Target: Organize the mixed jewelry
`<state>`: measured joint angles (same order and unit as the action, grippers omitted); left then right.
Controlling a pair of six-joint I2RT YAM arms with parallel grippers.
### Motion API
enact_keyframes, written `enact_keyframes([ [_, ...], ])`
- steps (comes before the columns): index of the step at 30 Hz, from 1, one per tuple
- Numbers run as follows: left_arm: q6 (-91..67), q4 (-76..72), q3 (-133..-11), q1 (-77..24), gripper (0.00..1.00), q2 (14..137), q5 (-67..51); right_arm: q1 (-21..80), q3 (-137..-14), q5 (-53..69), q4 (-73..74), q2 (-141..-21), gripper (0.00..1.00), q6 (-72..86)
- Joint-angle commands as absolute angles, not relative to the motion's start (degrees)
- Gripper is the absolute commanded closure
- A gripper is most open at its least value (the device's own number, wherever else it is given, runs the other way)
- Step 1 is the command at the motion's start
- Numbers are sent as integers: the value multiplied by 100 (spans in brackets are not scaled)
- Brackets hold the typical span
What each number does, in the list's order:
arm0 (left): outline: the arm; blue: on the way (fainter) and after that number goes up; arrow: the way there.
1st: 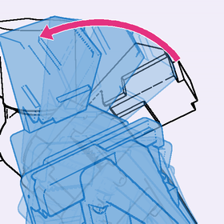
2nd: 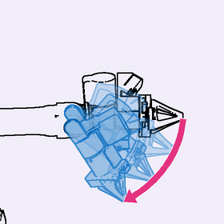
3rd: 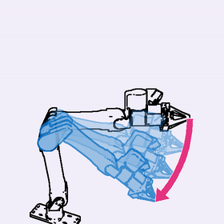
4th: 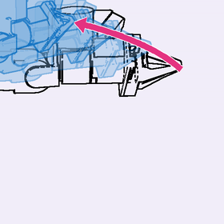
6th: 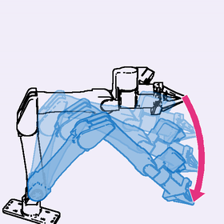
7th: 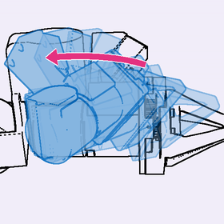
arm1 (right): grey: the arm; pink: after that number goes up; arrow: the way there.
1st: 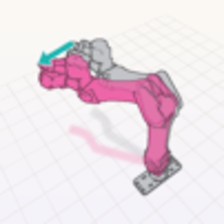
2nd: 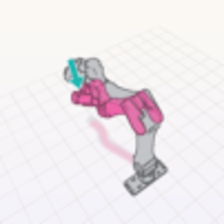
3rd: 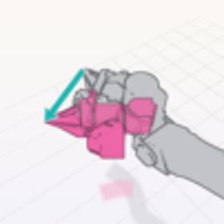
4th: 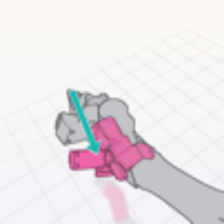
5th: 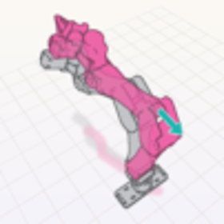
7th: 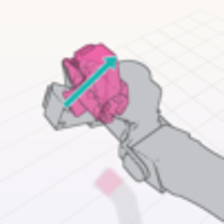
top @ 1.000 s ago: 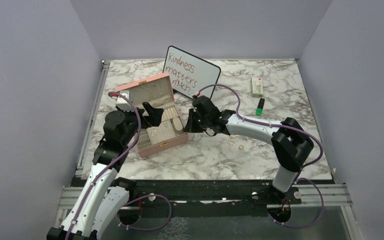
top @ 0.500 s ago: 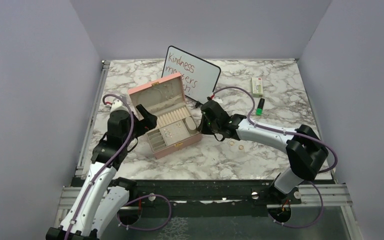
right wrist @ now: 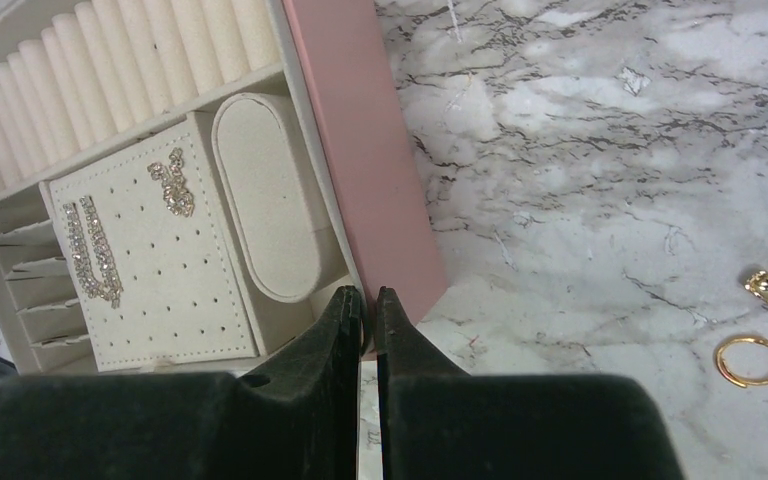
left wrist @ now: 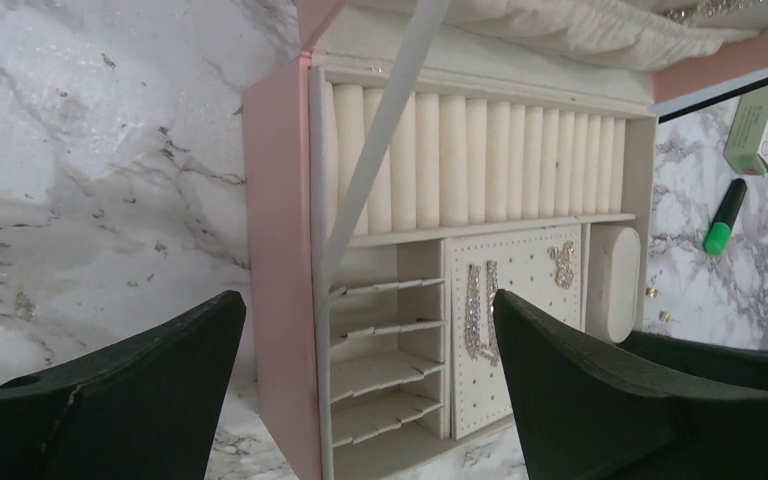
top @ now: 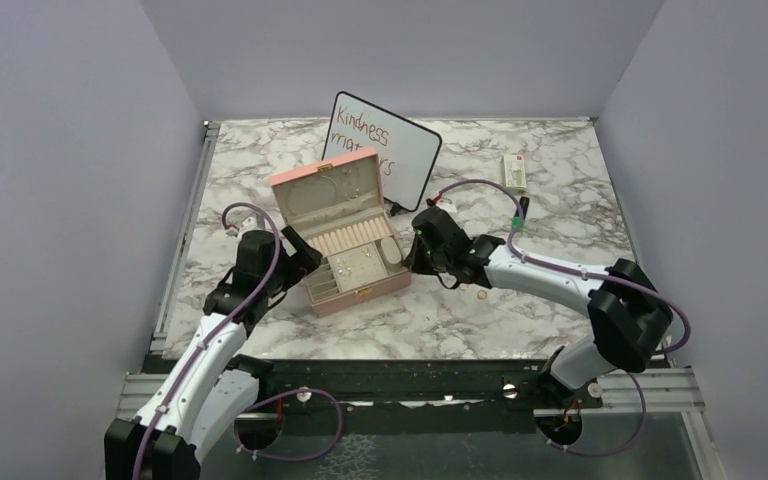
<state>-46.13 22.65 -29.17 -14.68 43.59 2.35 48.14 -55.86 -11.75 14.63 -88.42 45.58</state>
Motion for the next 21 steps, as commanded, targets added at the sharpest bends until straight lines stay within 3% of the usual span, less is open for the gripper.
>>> enact_keyframes([
  [1, -4710, 1428, -2920, -1440, 6, 4701, 90, 4688, -5207, -1518, 2331, -8689, 88, 4606],
  [14, -4386, -46, -3099, -1441, 30, 5877, -806, 4671, -4851, -941, 1864, -8362, 89, 4605],
  [18, -4236, 65, -3326, -1441, 29, 5924, -653, 4673, -4933, -976, 1951, -8297, 86, 4597],
  [21, -4188, 597, -3497, -1441, 18, 5819, -160, 4675, -5076, -1129, 2133, -8165, 74, 4601],
])
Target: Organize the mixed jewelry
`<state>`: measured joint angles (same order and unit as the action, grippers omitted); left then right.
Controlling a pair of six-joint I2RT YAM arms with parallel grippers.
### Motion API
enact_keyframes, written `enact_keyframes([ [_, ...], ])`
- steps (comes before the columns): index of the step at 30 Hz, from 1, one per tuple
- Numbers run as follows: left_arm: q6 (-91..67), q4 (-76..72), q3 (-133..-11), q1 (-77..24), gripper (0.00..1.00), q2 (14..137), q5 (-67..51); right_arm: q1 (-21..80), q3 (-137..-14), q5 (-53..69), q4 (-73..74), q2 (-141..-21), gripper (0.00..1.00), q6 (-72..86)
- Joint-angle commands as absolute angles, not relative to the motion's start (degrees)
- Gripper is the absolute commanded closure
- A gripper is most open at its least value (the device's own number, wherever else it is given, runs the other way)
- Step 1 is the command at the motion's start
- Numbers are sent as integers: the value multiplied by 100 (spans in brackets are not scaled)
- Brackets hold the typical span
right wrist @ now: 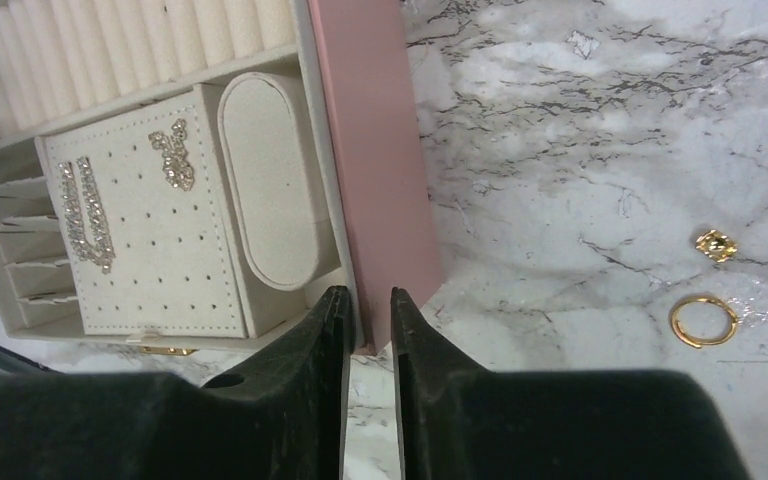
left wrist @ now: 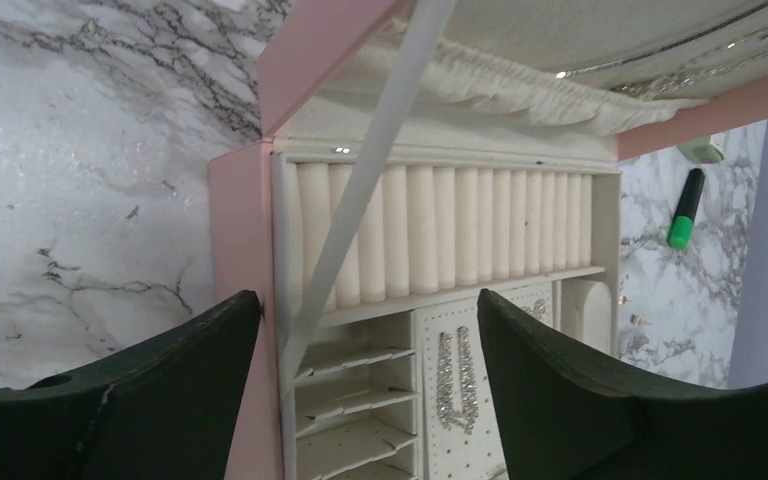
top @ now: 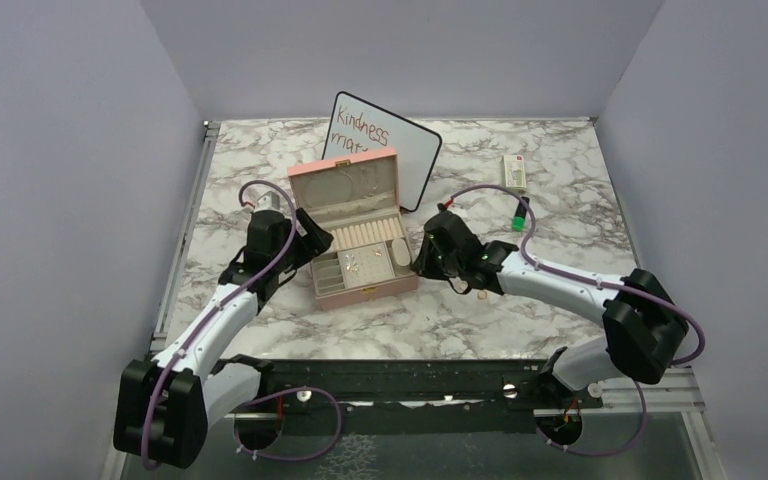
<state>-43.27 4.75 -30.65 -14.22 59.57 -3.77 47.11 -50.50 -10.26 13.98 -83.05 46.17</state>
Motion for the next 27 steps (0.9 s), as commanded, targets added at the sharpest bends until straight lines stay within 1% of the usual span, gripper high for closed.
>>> enact_keyframes([
  [1, -4160, 782, -3545, -1440, 15, 5773, 76, 4676, -5121, -1179, 2172, -8101, 70, 4574],
  [3, -4084, 1092, -3624, -1441, 11, 5680, 308, 4675, -5176, -1252, 2226, -7946, 62, 4496],
  [6, -3920, 1363, -3706, -1441, 8, 5496, 409, 4659, -5176, -1243, 2189, -7632, 53, 4350],
  [10, -3676, 1587, -3770, -1441, 5, 5108, 343, 4653, -5183, -1388, 2288, -7229, 49, 4291],
  [11, -3572, 1605, -3770, -1440, 3, 5001, 265, 4651, -5173, -1513, 2391, -7119, 47, 4304],
  [12, -3383, 1583, -3777, -1441, 1, 4897, 129, 4624, -5146, -1629, 2480, -7034, 42, 4328],
  [13, -3149, 1578, -3813, -1441, 1, 4826, 24, 4563, -5105, -1748, 2559, -6984, 41, 4339],
  [14, -2954, 1669, -3898, -1441, 1, 4795, -143, 4484, -5059, -1829, 2692, -6958, 41, 4385],
  [17, -2619, 2086, -4212, -1437, 1, 4818, -153, 4146, -4999, -1970, 3146, -6894, 44, 4700],
  [22, -2387, 2267, -4379, -1433, 1, 4626, -484, 3842, -4794, -1962, 3158, -6768, 47, 4672],
  [27, -1987, 2286, -4745, -1440, 2, 4951, -1954, 3468, -4785, -1873, 3089, -7437, 53, 4423],
])
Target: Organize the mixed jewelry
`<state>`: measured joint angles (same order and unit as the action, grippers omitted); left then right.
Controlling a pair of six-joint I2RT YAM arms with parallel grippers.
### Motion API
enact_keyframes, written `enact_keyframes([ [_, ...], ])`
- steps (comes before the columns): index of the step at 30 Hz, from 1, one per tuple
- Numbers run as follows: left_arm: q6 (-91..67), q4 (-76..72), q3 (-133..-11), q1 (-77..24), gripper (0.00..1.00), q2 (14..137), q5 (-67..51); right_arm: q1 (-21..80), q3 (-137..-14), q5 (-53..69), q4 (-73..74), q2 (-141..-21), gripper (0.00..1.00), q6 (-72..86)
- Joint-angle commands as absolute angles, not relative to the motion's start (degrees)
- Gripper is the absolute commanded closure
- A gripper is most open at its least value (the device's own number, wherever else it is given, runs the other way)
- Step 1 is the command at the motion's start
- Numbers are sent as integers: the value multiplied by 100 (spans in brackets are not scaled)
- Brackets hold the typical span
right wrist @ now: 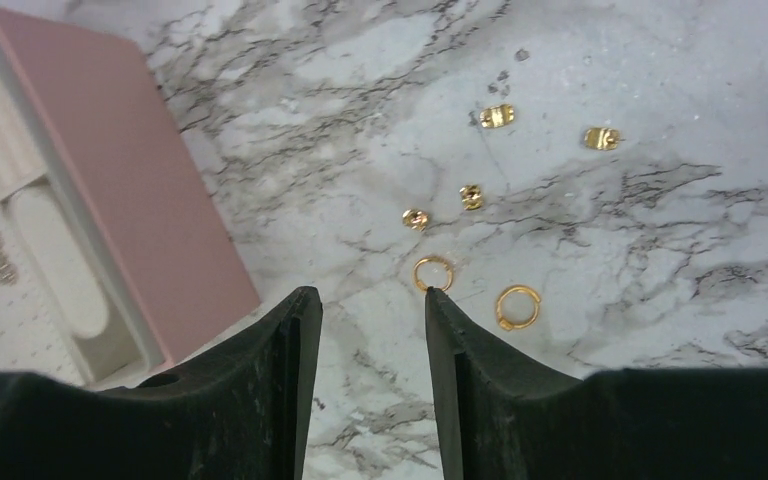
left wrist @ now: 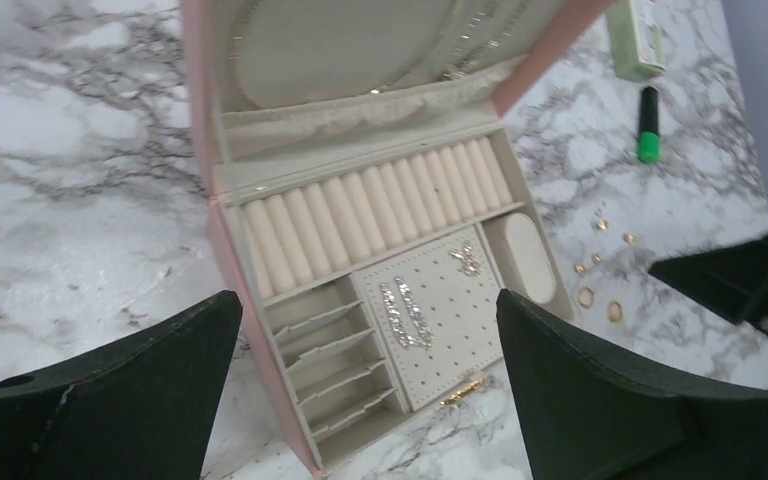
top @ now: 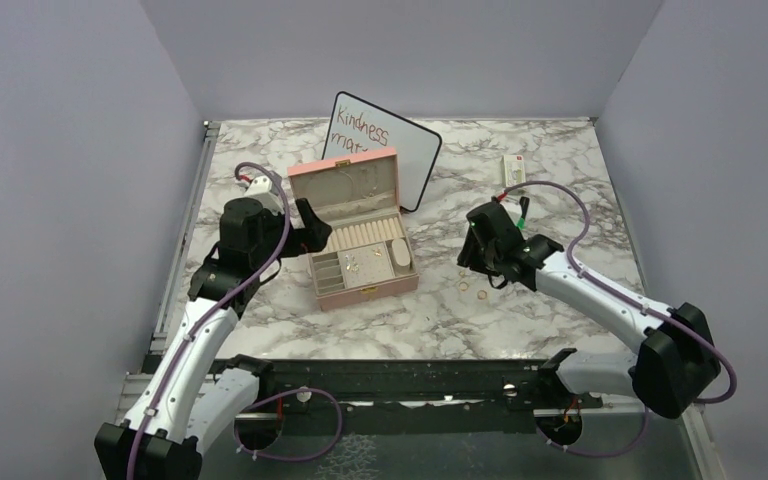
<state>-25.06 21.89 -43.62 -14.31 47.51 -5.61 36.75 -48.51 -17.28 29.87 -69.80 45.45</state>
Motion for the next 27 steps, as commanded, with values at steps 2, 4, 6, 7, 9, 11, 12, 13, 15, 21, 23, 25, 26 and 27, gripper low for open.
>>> enact_keyframes([
  [2, -1894, 2272, -4824, -1441, 3, 5080, -2432, 3417, -4812, -1866, 2994, -7721, 55, 4334],
  [4, -1820, 2250, -4850, -1448, 4, 5155, -2621, 3380, -4844, -1828, 2901, -7947, 56, 4261],
  [6, -1836, 2155, -4835, -1450, 5, 5193, -2777, 3348, -4853, -1746, 2793, -8122, 58, 4199],
  [7, -1870, 2062, -4808, -1450, 6, 5208, -2876, 3330, -4852, -1707, 2720, -8195, 59, 4175],
  [9, -1990, 1838, -4702, -1465, 10, 5234, -3065, 3310, -4819, -1622, 2579, -8328, 60, 4105],
  [11, -2115, 1621, -4592, -1497, 16, 5281, -3169, 3290, -4771, -1548, 2435, -8414, 62, 4084],
  [12, -2166, 1538, -4548, -1516, 19, 5305, -3187, 3280, -4748, -1503, 2367, -8453, 62, 4070],
  [13, -2200, 1473, -4511, -1539, 22, 5350, -3192, 3275, -4734, -1483, 2330, -8498, 63, 4082],
  [15, -2231, 1404, -4476, -1590, 27, 5438, -3199, 3253, -4724, -1482, 2272, -8582, 64, 4087],
  [21, -2259, 1310, -4474, -1715, 34, 5630, -3178, 3202, -4723, -1509, 2126, -8701, 70, 4076],
  [23, -2259, 1282, -4459, -1740, 36, 5657, -3142, 3193, -4706, -1513, 2086, -8712, 71, 4067],
  [25, -2276, 1263, -4451, -1755, 38, 5681, -3106, 3178, -4713, -1504, 2083, -8739, 72, 4053],
  [26, -2281, 1257, -4450, -1764, 39, 5692, -3099, 3173, -4730, -1500, 2108, -8760, 72, 4045],
  [27, -2289, 1249, -4452, -1774, 39, 5699, -3068, 3169, -4750, -1503, 2139, -8789, 73, 4034],
])
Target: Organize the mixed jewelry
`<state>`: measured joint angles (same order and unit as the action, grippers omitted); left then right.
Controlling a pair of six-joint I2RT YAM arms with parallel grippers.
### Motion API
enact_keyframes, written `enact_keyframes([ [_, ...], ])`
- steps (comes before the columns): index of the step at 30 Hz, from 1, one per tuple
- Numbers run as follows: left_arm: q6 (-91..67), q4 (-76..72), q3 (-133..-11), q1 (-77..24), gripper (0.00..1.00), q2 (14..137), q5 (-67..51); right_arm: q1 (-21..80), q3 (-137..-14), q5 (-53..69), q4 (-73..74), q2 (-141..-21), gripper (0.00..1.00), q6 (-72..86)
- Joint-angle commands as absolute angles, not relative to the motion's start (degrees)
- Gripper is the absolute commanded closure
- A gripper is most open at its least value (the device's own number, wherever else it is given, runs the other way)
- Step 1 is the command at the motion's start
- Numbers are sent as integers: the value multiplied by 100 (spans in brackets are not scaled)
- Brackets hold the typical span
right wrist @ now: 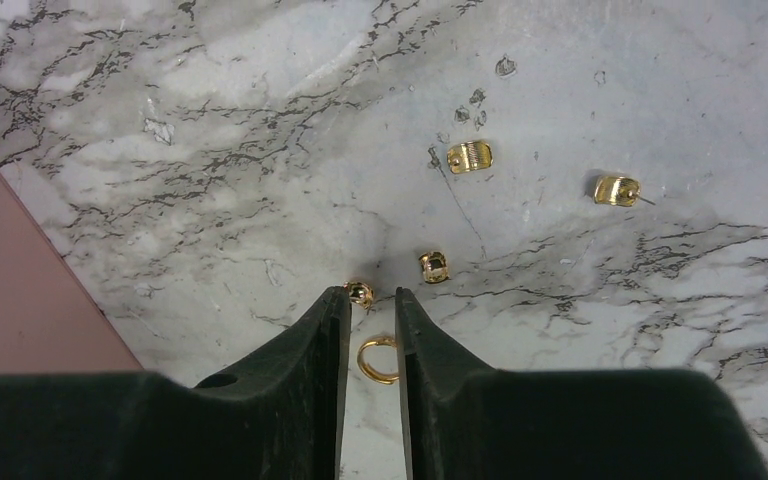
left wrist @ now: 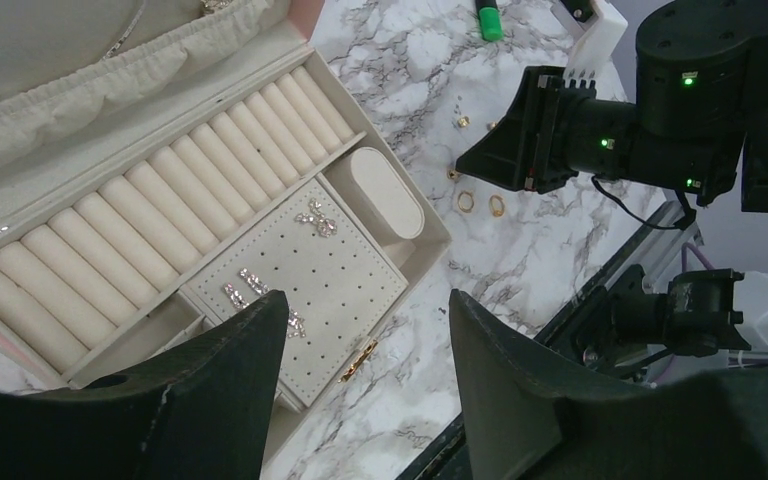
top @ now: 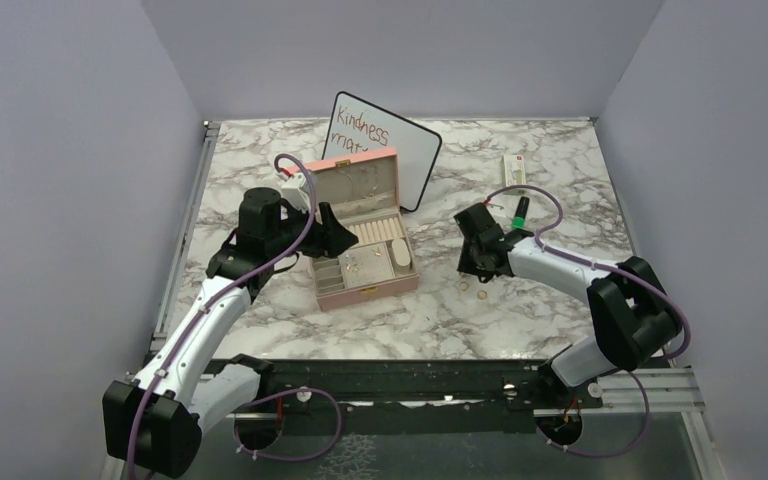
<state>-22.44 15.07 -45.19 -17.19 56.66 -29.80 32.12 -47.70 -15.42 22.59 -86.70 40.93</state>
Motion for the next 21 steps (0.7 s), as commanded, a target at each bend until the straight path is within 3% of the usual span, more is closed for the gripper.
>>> enact_keyframes([
  [1, -2308, 1246, -4456, -1787, 40, 5705, -3017, 3170, -4760, -1496, 2165, -8803, 73, 4022],
  [8, -2353, 1256, -4449, -1819, 40, 5726, -2891, 3139, -4664, -1309, 2153, -8831, 74, 3934],
  [17, -2362, 1252, -4456, -1837, 41, 5728, -2838, 3130, -4705, -1383, 2130, -8841, 98, 3850],
  [21, -2414, 1256, -4456, -1837, 41, 5718, -2825, 3129, -4687, -1444, 2039, -8756, 99, 3720],
])
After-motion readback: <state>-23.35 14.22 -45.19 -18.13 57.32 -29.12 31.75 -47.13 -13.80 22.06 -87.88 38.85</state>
